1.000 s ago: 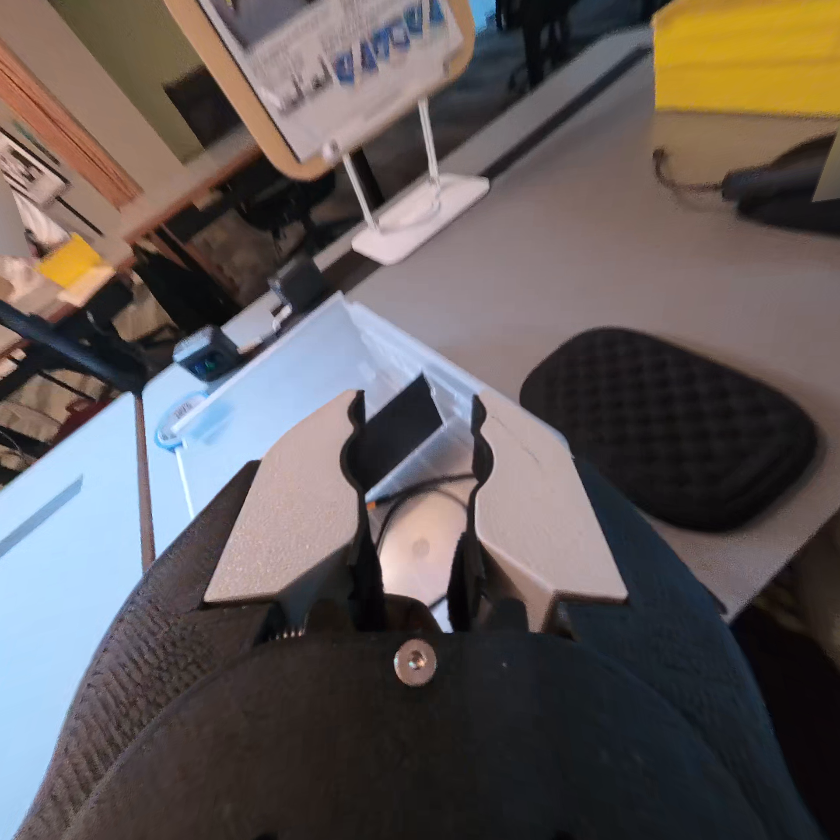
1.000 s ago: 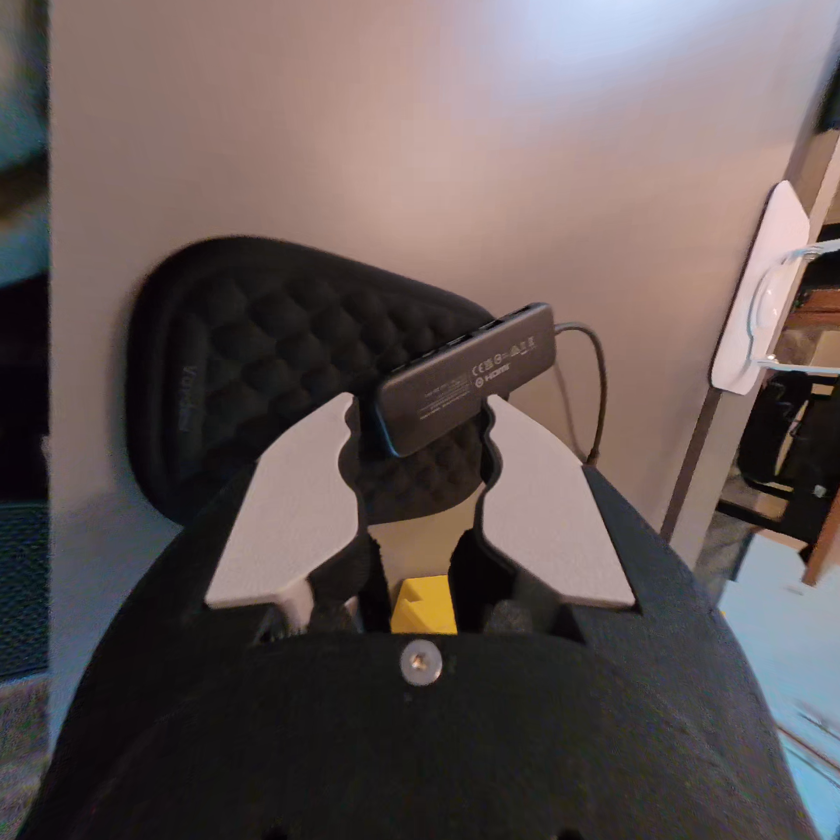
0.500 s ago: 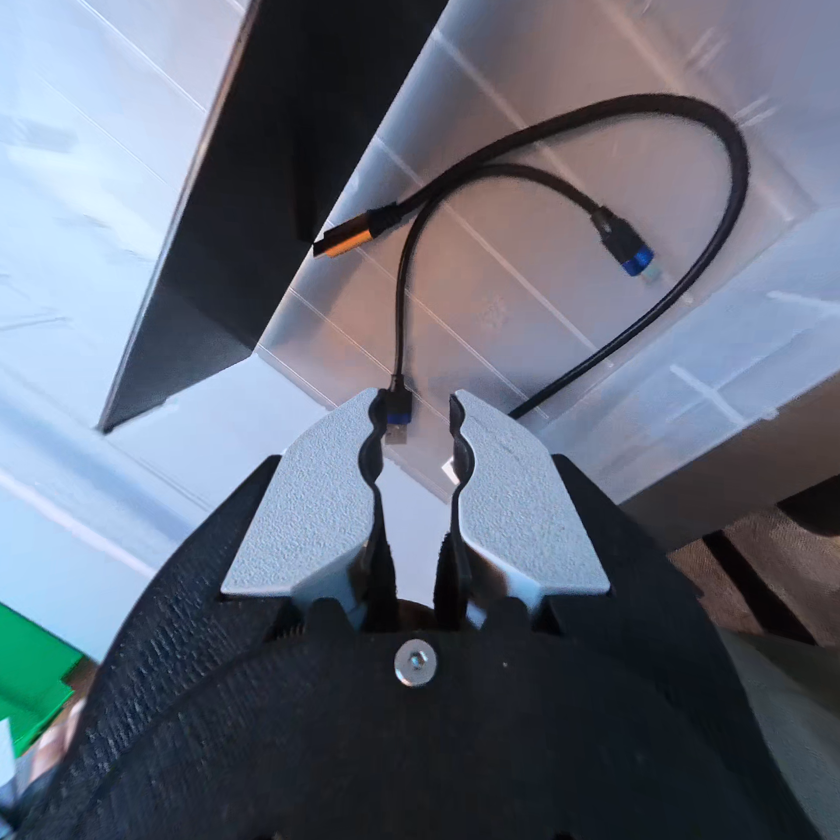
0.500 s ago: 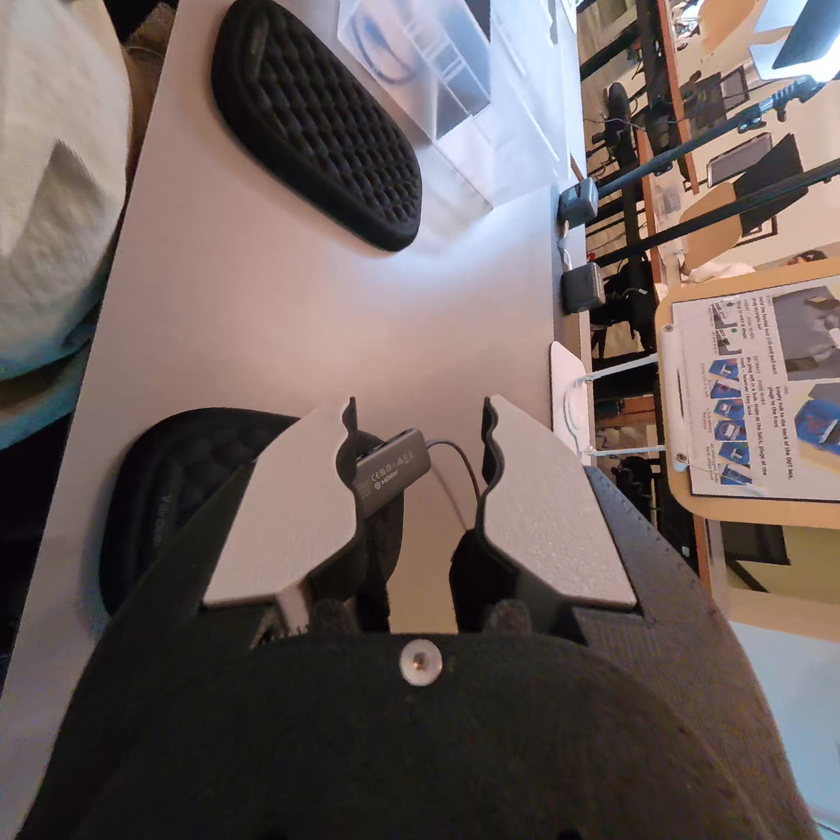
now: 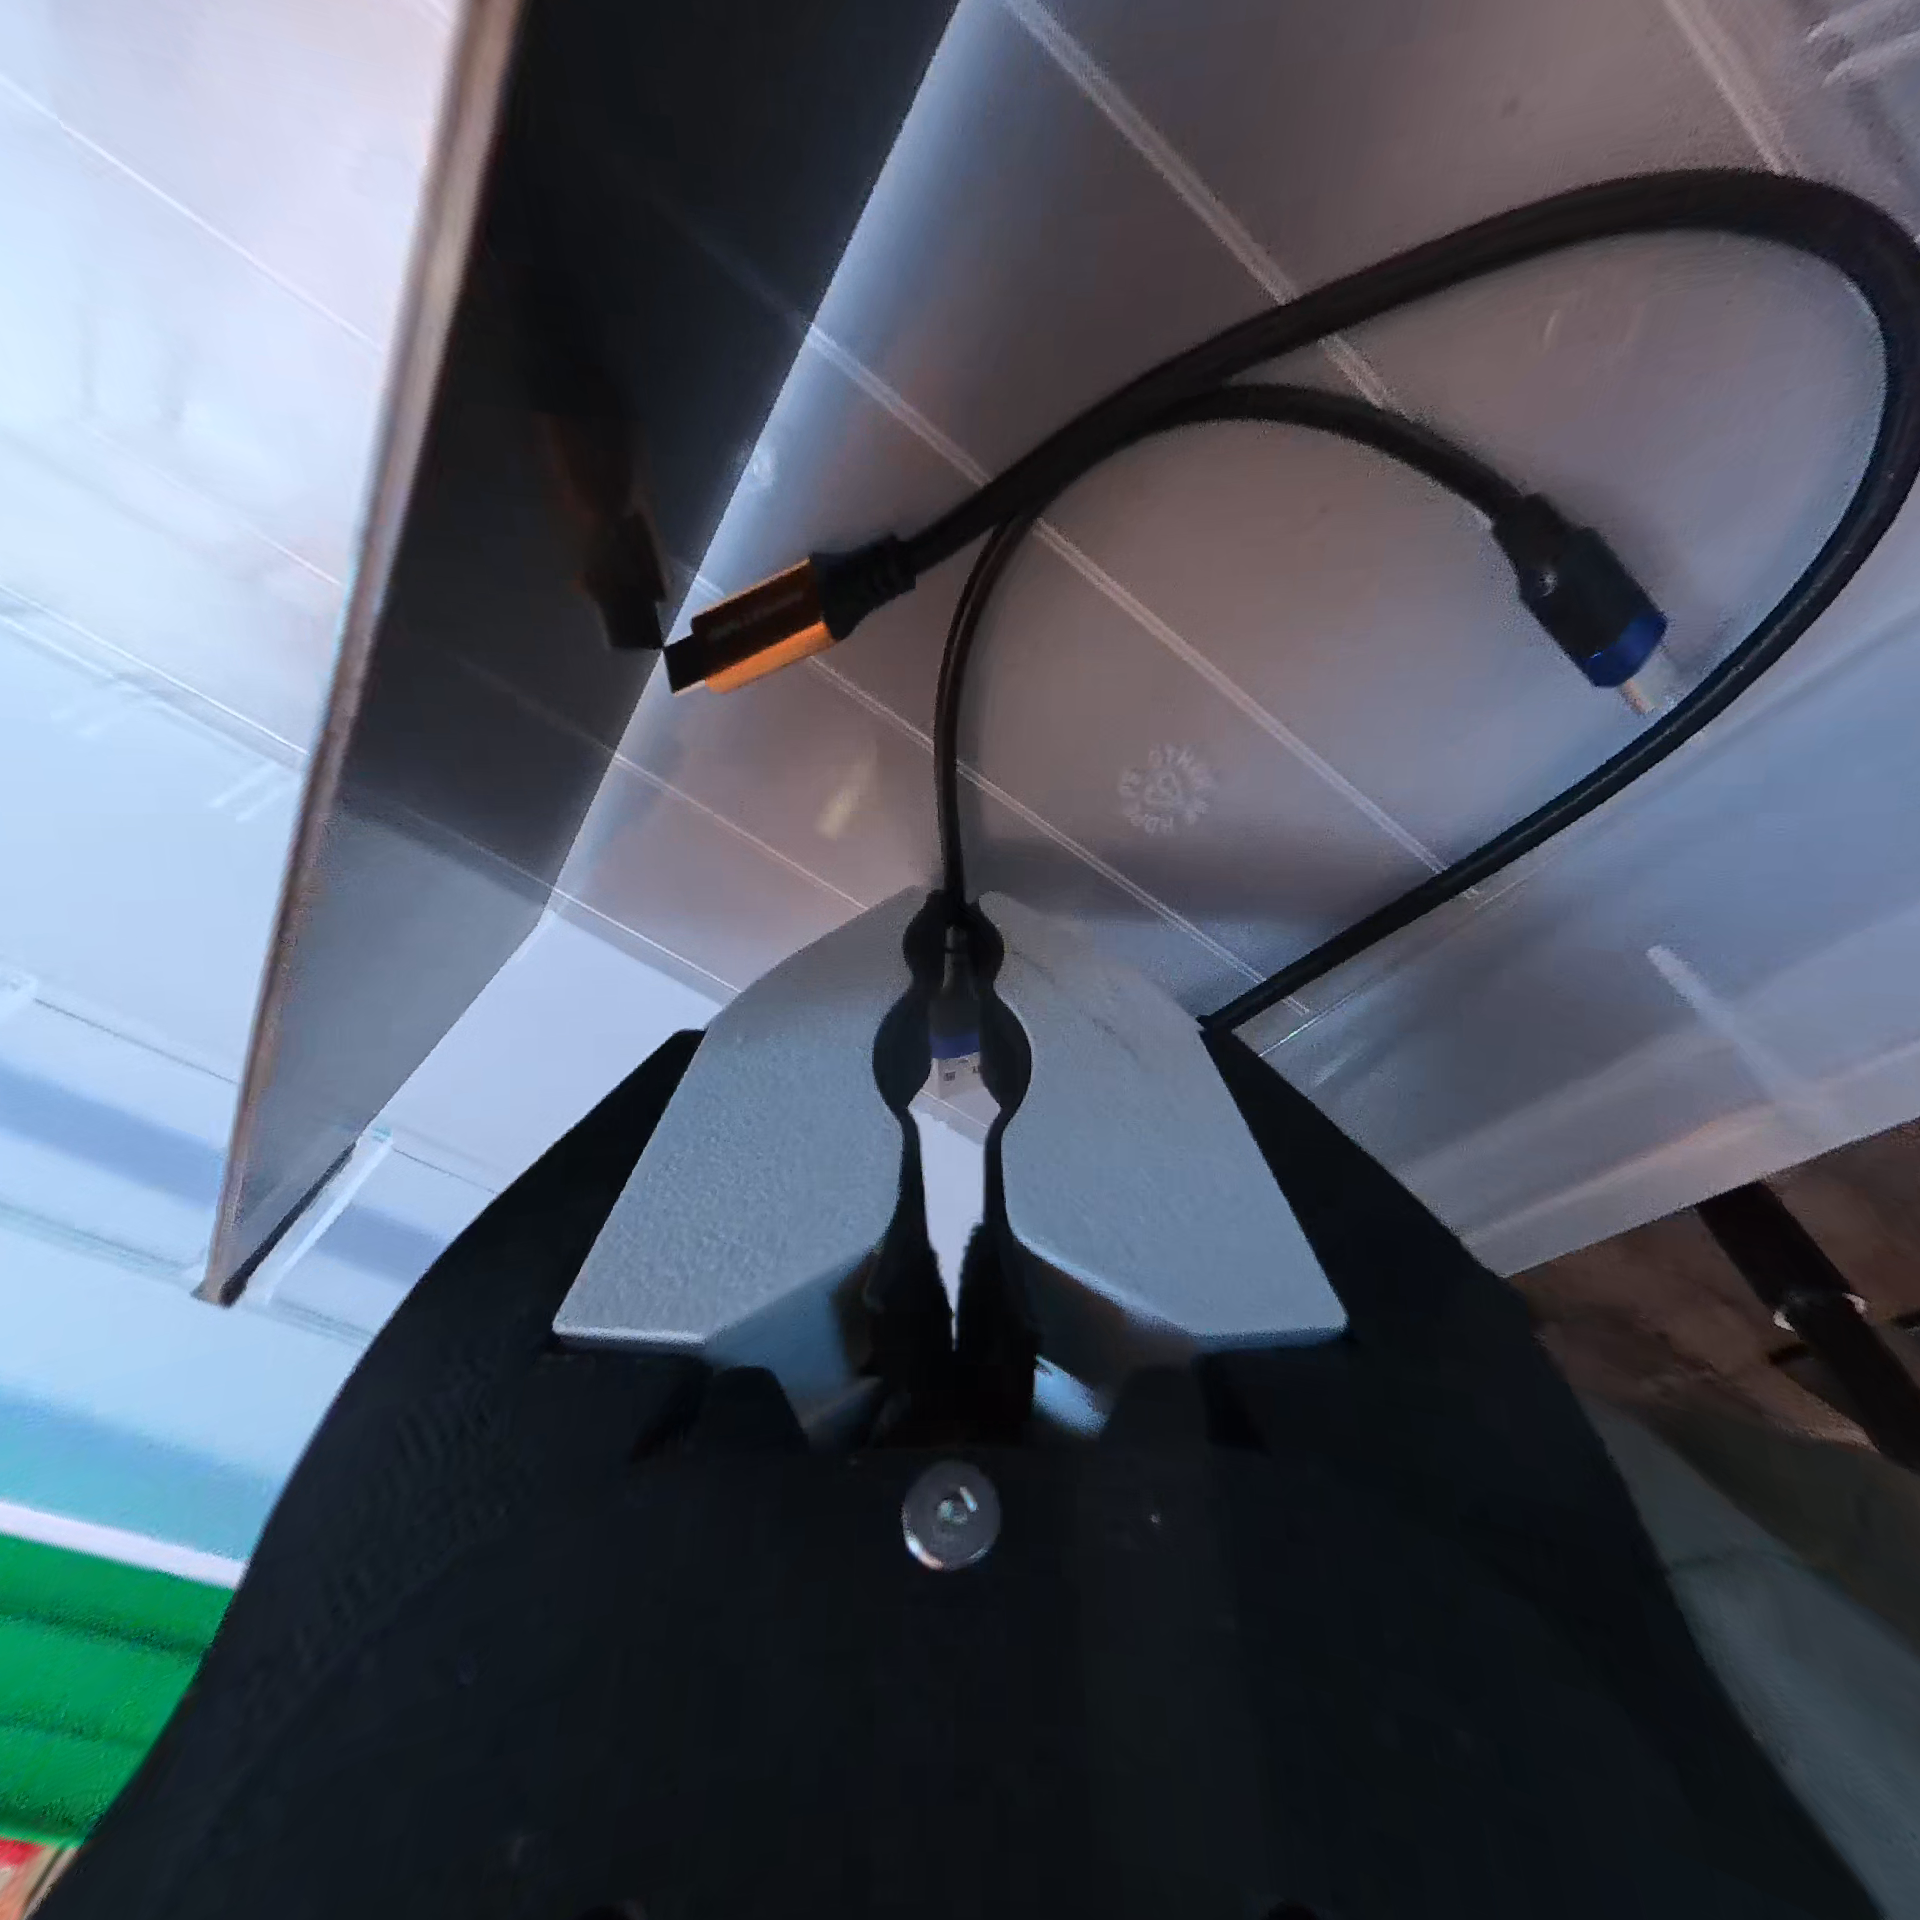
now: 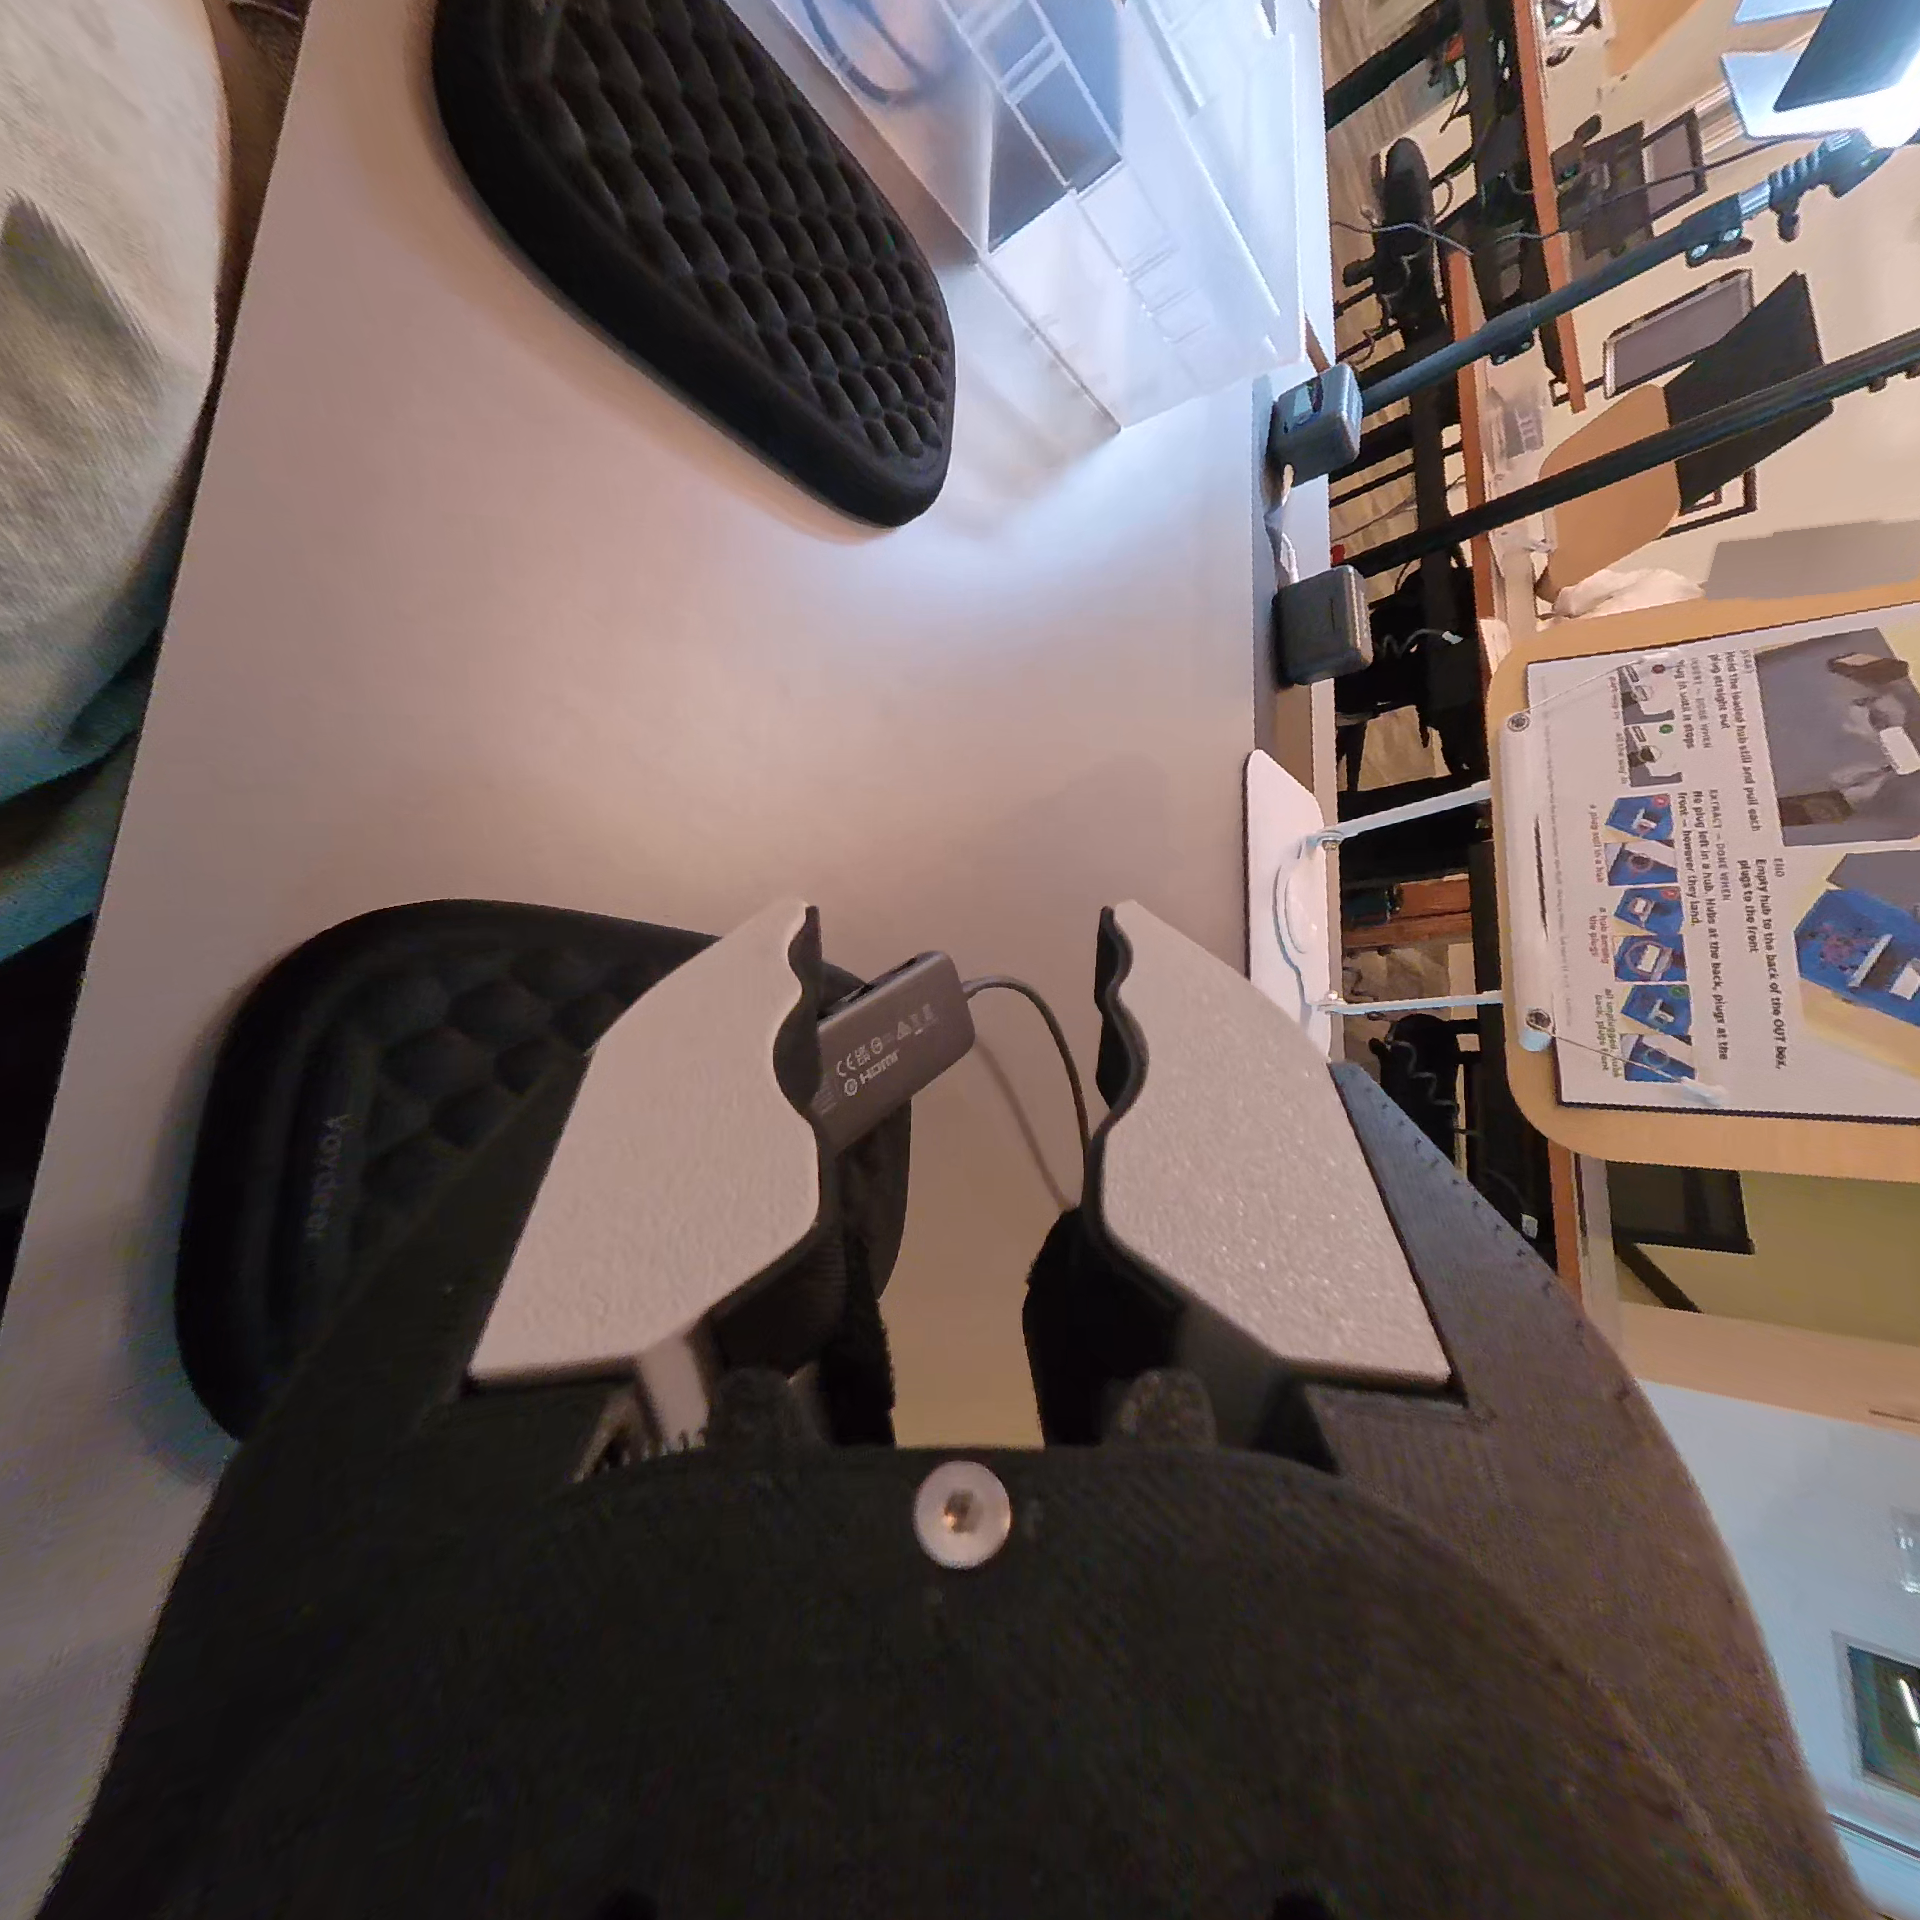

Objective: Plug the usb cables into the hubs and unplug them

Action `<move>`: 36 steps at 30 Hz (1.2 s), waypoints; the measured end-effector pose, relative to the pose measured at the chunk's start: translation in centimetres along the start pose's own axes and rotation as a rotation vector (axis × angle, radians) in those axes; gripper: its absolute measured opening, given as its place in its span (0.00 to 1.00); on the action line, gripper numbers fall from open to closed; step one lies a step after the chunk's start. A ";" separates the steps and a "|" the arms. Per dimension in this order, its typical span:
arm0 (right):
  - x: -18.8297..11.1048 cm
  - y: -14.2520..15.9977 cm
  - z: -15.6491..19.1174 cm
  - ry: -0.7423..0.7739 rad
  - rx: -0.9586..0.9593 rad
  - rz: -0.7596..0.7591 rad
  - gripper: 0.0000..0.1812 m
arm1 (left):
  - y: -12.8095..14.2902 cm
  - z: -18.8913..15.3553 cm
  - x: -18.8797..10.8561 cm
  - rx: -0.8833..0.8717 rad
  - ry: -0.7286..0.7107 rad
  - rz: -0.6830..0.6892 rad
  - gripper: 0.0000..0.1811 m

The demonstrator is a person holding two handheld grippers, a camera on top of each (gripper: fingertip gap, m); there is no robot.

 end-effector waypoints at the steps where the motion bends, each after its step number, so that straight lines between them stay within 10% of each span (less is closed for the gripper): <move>1: 0.1 0.1 0.0 0.000 0.000 0.002 0.28 | 0.0 -0.1 0.0 -0.001 -0.006 -0.003 0.05; 10: 1.2 -1.3 0.2 -0.008 0.014 -0.136 0.27 | 1.9 -1.4 -10.0 -0.262 -0.454 -0.316 0.02; 16: 4.0 -4.7 -0.8 0.088 0.131 -0.334 0.27 | 0.1 -3.4 -19.5 -0.416 -0.920 -0.947 0.02; 25: 5.5 -12.5 -2.7 0.584 0.356 -0.838 0.28 | -12.7 -10.1 -20.7 -0.469 -0.491 -1.824 0.02; 36: 6.3 -13.0 -3.8 0.725 0.203 -0.763 0.23 | -21.3 -13.7 -18.2 -0.438 -0.139 -1.859 0.02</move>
Point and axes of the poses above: each gripper's, where its closed fingertips meet, x out along the fingers, y out of its underside, z = x × y across the jaws, the point moved 5 cm from there along -x, back along the fingers, and after that the axes turned 9 degrees about x, right-handed, at the moved point
